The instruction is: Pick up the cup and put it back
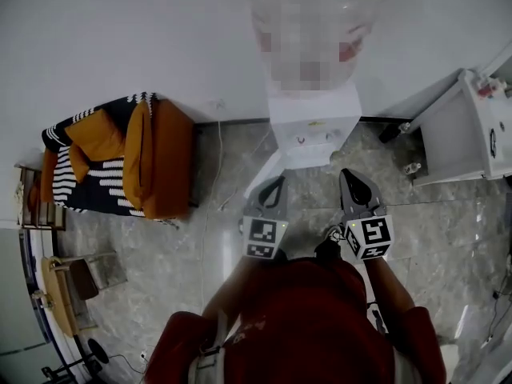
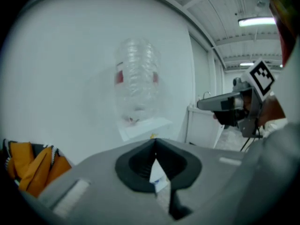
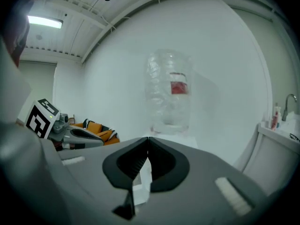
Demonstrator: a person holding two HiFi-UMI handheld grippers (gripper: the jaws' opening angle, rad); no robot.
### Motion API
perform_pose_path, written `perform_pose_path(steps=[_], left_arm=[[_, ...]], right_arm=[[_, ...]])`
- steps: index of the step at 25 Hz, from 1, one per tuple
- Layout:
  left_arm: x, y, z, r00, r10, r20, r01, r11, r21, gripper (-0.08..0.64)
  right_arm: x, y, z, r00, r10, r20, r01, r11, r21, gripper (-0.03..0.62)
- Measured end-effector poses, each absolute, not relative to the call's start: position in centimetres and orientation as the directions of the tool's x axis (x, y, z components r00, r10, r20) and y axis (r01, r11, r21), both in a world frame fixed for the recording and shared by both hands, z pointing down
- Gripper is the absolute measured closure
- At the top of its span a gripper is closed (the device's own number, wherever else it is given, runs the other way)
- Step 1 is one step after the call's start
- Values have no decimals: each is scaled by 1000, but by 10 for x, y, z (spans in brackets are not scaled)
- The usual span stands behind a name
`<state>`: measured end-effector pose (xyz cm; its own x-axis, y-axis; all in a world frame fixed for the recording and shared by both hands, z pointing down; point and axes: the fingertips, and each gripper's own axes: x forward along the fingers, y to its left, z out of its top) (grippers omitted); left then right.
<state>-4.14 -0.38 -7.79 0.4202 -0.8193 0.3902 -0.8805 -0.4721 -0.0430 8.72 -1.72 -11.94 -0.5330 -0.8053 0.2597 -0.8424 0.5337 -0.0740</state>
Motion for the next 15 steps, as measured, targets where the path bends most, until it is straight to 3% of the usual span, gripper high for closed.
perform_pose_path(steps=[8, 15], left_arm=[[-60, -15, -175, 408, -889, 207, -885, -441, -149, 561], [-67, -14, -202, 388, -914, 116, -902, -402, -155, 561]], right_arm=[[86, -22, -197, -514, -845, 147, -855, 518, -10, 591], [90, -20, -213, -501, -859, 111, -862, 507, 32, 591]])
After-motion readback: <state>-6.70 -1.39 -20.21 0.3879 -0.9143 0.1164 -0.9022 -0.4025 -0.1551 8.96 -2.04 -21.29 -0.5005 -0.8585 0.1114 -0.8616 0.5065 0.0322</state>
